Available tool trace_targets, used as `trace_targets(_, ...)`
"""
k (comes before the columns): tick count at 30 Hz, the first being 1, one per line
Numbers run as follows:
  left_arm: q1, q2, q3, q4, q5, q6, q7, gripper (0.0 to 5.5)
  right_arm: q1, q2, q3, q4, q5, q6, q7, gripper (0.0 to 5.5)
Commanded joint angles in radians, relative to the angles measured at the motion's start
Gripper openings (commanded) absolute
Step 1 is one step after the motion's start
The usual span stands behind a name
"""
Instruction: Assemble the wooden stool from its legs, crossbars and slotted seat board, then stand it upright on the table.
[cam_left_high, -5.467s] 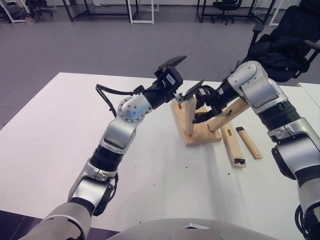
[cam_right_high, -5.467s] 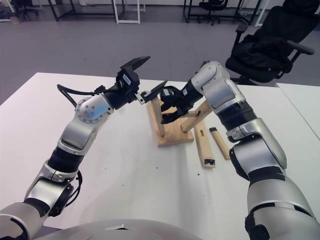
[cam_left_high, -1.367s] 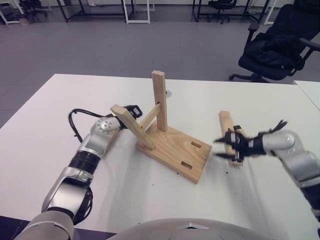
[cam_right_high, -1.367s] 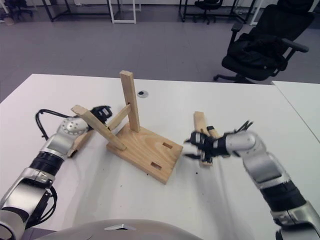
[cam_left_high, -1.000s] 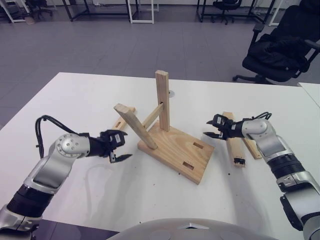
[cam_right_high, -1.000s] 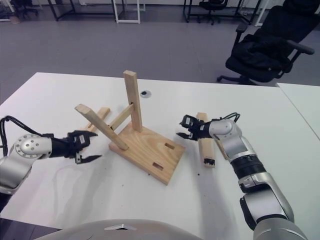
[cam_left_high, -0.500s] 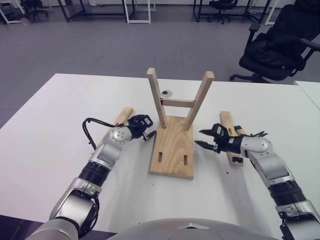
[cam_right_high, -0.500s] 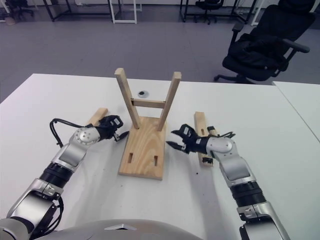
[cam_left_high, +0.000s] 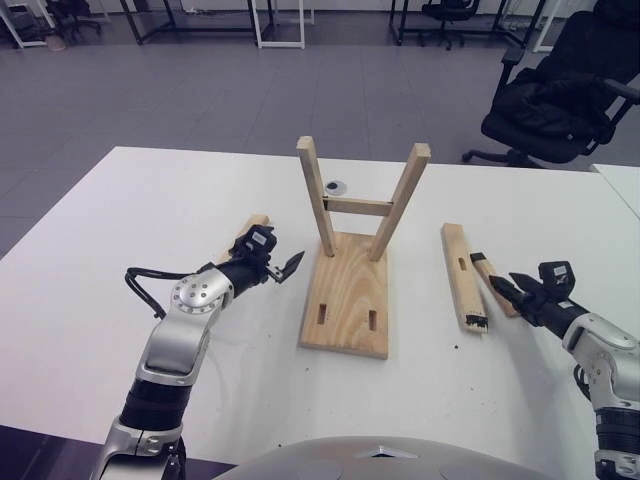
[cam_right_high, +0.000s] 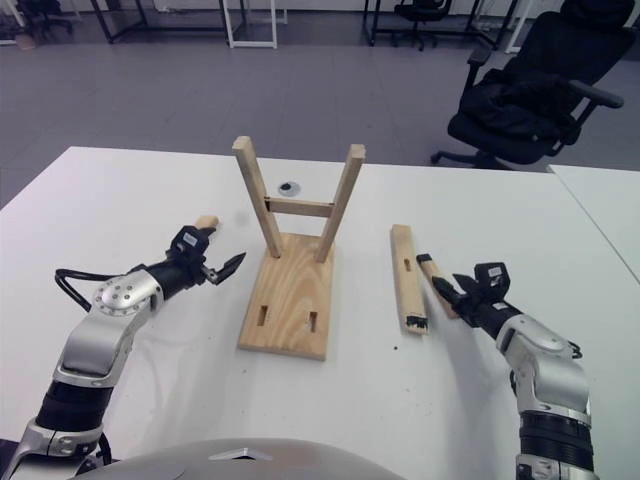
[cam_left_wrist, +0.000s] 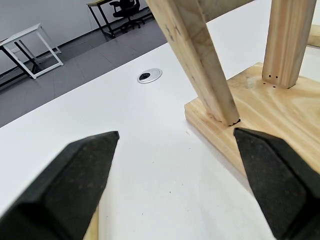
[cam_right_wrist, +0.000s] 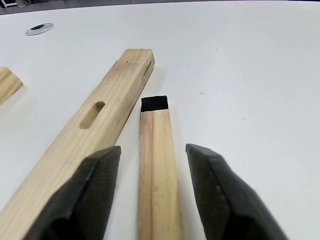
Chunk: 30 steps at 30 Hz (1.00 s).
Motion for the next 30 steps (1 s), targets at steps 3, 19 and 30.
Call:
trace_targets(3,0.01,0.009,-0.018,-0.02,0.002,0.021,0.009,4.24,0.014,-0.018,0.083,0.091,-0.082,-0.019,-0.029,2.24)
trace_targets(19,-0.385,-0.323,0.384,-0.175,-1.162,0.311,0.399,4.24,-0.399,0.128,0.375,-0.625,-0.077,-0.234,-0.206,1.31)
trace_targets(30,-0.389,-0.29,0.317,-0.174,-1.318,0.272,0.514,2.9,-0.405,0.156,0.567,-0.655,-0.177,-0.258,-0.153,1.31)
